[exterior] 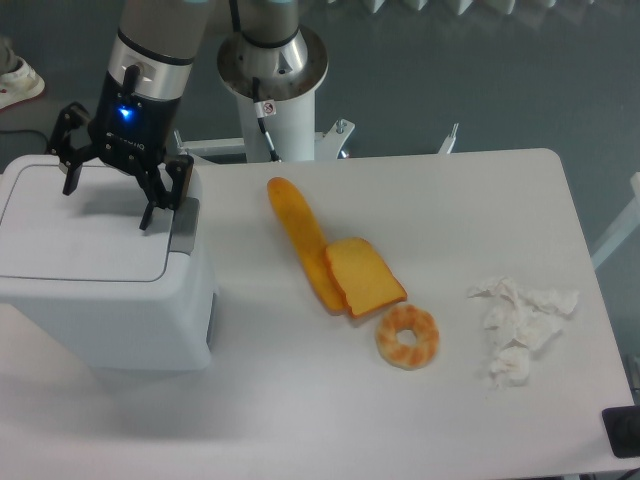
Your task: Close the trash can
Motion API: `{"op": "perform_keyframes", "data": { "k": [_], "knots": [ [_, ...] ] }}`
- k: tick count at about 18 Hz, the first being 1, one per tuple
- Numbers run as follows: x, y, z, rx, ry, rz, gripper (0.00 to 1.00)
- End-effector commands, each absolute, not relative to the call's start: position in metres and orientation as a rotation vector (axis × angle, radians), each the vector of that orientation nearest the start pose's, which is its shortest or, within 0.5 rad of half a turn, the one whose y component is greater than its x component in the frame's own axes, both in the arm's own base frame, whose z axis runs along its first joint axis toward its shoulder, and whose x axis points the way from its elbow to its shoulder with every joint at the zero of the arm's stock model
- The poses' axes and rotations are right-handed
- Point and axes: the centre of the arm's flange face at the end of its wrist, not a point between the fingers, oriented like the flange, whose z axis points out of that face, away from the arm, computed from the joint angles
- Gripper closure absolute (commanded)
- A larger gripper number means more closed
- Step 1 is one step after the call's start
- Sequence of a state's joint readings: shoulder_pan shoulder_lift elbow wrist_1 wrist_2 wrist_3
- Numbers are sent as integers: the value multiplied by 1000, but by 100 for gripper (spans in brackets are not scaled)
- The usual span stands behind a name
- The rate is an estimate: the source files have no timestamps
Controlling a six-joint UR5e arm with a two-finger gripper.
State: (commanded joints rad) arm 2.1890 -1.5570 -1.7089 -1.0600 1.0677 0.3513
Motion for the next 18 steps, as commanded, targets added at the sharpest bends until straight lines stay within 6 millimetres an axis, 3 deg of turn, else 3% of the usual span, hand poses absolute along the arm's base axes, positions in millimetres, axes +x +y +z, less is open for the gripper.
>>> {"op": "perform_keyframes", "data": {
  "k": [12,16,18],
  "knots": [
    [-153,514,508,-2511,-226,-356,0],
    [-167,507,518,-2476,-251,-361,0],
    [-191,500,527,-2452,-295,-327,0]
  ]
}}
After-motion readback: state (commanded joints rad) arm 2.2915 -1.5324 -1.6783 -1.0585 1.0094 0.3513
